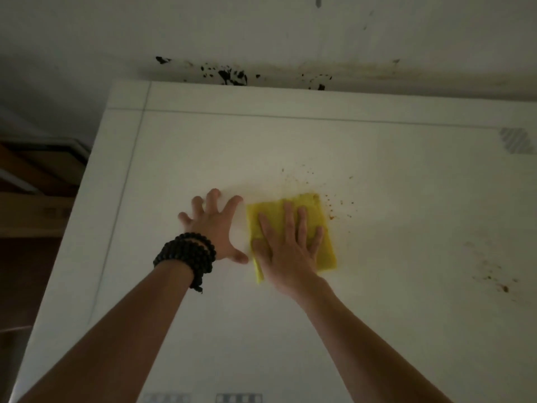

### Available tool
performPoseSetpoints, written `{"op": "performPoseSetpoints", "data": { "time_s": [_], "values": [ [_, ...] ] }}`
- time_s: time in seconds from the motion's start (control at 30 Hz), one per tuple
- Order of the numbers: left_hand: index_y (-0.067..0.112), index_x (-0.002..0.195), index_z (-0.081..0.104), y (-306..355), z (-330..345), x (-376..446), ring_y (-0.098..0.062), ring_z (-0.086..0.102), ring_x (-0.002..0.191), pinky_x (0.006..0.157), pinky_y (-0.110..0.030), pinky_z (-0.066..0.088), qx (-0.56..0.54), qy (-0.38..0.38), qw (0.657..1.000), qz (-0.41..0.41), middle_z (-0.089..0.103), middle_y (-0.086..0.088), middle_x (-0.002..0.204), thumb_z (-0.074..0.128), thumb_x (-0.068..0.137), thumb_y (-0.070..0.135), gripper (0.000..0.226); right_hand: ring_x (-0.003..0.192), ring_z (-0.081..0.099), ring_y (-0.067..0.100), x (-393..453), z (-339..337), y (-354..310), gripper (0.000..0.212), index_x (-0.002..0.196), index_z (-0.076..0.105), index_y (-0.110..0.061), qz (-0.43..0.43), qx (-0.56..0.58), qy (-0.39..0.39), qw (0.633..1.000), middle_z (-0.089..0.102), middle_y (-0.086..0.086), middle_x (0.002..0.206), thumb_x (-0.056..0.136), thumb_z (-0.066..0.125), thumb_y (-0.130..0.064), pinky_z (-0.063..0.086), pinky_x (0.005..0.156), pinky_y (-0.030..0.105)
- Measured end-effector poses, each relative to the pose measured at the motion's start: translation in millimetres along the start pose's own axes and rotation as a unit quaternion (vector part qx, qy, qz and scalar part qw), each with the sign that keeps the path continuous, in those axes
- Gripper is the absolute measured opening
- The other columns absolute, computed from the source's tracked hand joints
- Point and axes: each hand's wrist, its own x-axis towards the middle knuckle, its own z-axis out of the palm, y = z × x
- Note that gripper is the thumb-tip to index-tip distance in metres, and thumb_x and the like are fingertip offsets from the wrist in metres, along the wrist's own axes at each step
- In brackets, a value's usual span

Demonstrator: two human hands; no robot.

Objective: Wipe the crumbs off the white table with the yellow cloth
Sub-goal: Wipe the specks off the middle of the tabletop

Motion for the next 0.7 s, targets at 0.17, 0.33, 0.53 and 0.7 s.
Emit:
{"op": "performPoseSetpoints", "data": {
  "time_s": [0.17, 0.33, 0.53, 0.7],
  "values": [
    [0.047, 0.141, -0.025, -3, -8, 13, -0.038, -0.024, 0.141, 0.107, -0.068, 0.014, -0.015, -0.025, 0.999, -0.034, -0.033, -0.001, 0.153, 0.079, 0.038, 0.076, 0.149, 0.137, -0.049, 0.025, 15, -6, -7, 0.06, 0.151, -0.014, -0.054, 0.026, 0.0, 0.009, 1.0, -0.041, -0.002, 0.159, 0.097, 0.01, -0.067, -0.037, 0.101, 0.059],
    [0.051, 0.136, -0.029, -2, -2, 18, -0.035, -0.027, 0.139, 0.106, -0.07, 0.014, -0.035, -0.033, 0.998, -0.045, -0.039, 0.005, 0.148, 0.08, 0.035, 0.075, 0.151, 0.143, -0.04, 0.032, 87, -36, -25, 0.06, 0.154, -0.012, -0.05, 0.036, 0.009, 0.032, 0.999, -0.035, 0.003, 0.162, 0.1, 0.011, -0.064, -0.028, 0.106, 0.065],
    [0.048, 0.141, -0.027, -9, -2, 13, -0.036, -0.028, 0.14, 0.106, -0.071, 0.012, -0.051, -0.043, 0.997, -0.051, -0.038, 0.002, 0.15, 0.082, 0.041, 0.071, 0.149, 0.14, -0.046, 0.023, 25, 0, -21, 0.066, 0.152, -0.018, -0.049, 0.023, 0.009, 0.039, 0.999, -0.037, -0.003, 0.161, 0.093, 0.003, -0.068, -0.034, 0.105, 0.057],
    [0.049, 0.14, -0.027, -1, -1, 15, -0.035, -0.029, 0.14, 0.107, -0.071, 0.009, -0.059, -0.025, 0.997, -0.032, -0.039, 0.003, 0.15, 0.081, 0.042, 0.071, 0.147, 0.14, -0.046, 0.026, 40, -14, -13, 0.063, 0.152, -0.017, -0.051, 0.06, -0.002, 0.039, 0.997, -0.038, -0.002, 0.16, 0.097, 0.01, -0.067, -0.036, 0.101, 0.058]
  ]
}}
